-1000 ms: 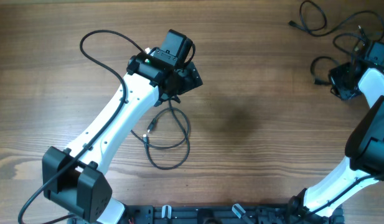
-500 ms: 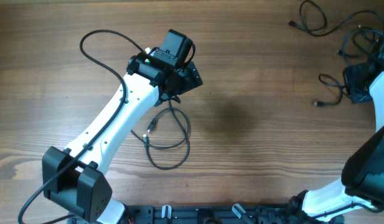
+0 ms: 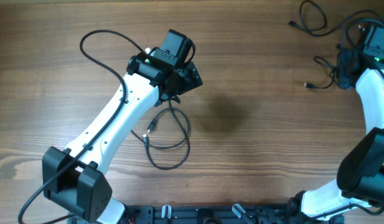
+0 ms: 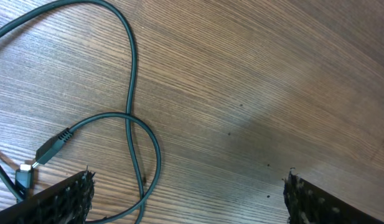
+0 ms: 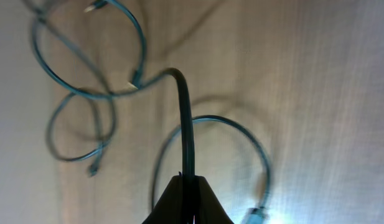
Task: Untangle cables
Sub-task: 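Lay the cable down at the top right and open the right gripper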
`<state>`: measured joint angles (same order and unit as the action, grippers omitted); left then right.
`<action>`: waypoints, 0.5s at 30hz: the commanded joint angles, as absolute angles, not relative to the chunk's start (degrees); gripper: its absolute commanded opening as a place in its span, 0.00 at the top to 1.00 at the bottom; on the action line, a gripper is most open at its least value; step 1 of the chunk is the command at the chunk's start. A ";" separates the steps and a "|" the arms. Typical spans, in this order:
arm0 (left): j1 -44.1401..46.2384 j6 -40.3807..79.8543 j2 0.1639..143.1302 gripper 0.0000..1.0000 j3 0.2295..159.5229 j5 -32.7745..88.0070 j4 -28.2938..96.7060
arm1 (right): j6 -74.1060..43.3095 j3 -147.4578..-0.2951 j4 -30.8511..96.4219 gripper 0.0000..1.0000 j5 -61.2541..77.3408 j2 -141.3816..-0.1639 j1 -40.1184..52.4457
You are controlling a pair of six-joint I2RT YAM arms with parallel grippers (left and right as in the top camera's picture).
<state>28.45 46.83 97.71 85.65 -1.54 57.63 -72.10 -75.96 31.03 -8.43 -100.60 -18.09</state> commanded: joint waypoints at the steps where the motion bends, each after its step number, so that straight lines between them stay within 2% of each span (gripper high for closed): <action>1: 28.56 46.94 98.43 0.00 85.38 -1.10 57.82 | -73.54 -76.09 27.70 0.83 -7.64 -100.20 -17.19; 5: 28.56 46.94 98.43 0.00 85.38 -1.08 57.91 | -70.32 -76.09 25.87 0.80 -14.00 -100.20 -17.21; 7: 28.56 46.94 98.43 0.00 85.38 -1.10 57.89 | -59.96 -76.09 23.97 0.46 -14.35 -100.20 -17.21; 8: 28.56 46.96 98.43 0.00 85.38 -1.10 57.87 | -53.84 -76.09 22.24 0.41 -14.04 -100.20 -17.21; 10: 28.56 46.94 98.43 0.00 85.38 -1.08 57.89 | -39.92 -76.09 19.11 0.41 -13.50 -100.73 -17.26; 12: 28.56 46.96 98.43 0.00 85.38 -1.08 57.87 | -31.88 -76.09 18.52 0.30 -13.32 -103.55 -18.00; 14: 28.56 46.96 98.43 0.00 85.38 -1.08 57.87 | -24.84 -76.42 18.35 0.07 -6.81 -106.98 -19.57; 15: 28.56 46.94 98.43 0.00 85.38 -1.08 57.87 | -21.04 -77.62 19.88 0.04 -1.67 -109.86 -21.10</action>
